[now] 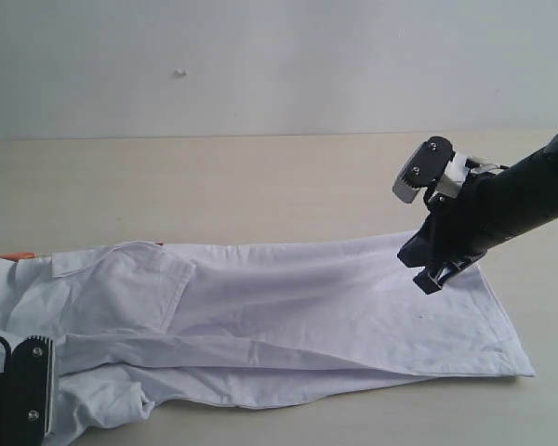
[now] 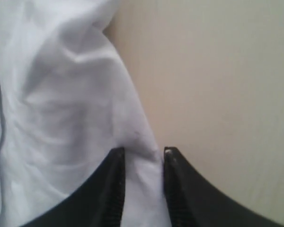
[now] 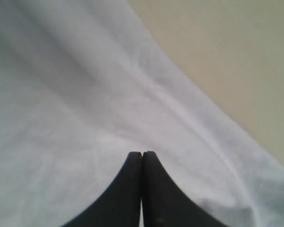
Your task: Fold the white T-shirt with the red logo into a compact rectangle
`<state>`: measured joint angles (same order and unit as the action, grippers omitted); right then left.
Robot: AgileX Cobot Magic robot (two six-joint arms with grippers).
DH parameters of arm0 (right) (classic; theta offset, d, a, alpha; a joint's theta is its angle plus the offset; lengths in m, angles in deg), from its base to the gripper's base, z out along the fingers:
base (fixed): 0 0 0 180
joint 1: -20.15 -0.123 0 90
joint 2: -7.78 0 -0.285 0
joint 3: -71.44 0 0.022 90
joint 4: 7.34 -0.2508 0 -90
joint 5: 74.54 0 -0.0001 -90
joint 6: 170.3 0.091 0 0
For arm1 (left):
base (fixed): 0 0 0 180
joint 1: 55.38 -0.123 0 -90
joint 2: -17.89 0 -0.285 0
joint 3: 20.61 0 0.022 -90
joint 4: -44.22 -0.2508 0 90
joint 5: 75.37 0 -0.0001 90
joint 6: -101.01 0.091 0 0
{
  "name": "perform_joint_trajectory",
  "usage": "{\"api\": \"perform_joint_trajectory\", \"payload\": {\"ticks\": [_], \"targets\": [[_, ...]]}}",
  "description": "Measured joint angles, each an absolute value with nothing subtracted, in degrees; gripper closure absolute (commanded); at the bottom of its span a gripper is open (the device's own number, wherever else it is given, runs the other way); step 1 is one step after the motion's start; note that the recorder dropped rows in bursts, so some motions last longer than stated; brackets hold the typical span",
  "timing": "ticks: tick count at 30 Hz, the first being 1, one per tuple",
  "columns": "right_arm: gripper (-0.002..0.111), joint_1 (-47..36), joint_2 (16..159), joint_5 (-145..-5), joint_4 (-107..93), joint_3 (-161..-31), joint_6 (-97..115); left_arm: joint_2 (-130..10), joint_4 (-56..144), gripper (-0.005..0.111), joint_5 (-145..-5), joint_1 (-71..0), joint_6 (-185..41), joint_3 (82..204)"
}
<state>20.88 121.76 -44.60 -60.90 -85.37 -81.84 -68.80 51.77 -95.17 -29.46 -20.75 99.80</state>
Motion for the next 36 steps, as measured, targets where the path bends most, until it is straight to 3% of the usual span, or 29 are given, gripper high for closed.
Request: {"api": "perform_joint_trajectory", "payload": {"ticks": [3,7,24,36], "targets": [[0.108,20.9,121.8,-44.6,-61.1,-85.4,-81.8,-70.0,51.5,0.082,-93.0,-29.5,-21.0,99.8],[0.108,20.9,121.8,-44.6,-61.2,-85.4,-81.8,-70.3,51.4,0.106,-90.9,-29.5,-24.1,99.8],[0.108,20.9,121.8,-44.6,-62.5,-85.4,-81.8,-62.1,50.6,0.107,-97.4,-30.9,-28.2,105.9],[0.108,20.9,121.8,-44.0,-62.6,-85.4,-81.8,-65.7,50.4,0.106,-76.2,-39.1,-28.2,105.9]]}}
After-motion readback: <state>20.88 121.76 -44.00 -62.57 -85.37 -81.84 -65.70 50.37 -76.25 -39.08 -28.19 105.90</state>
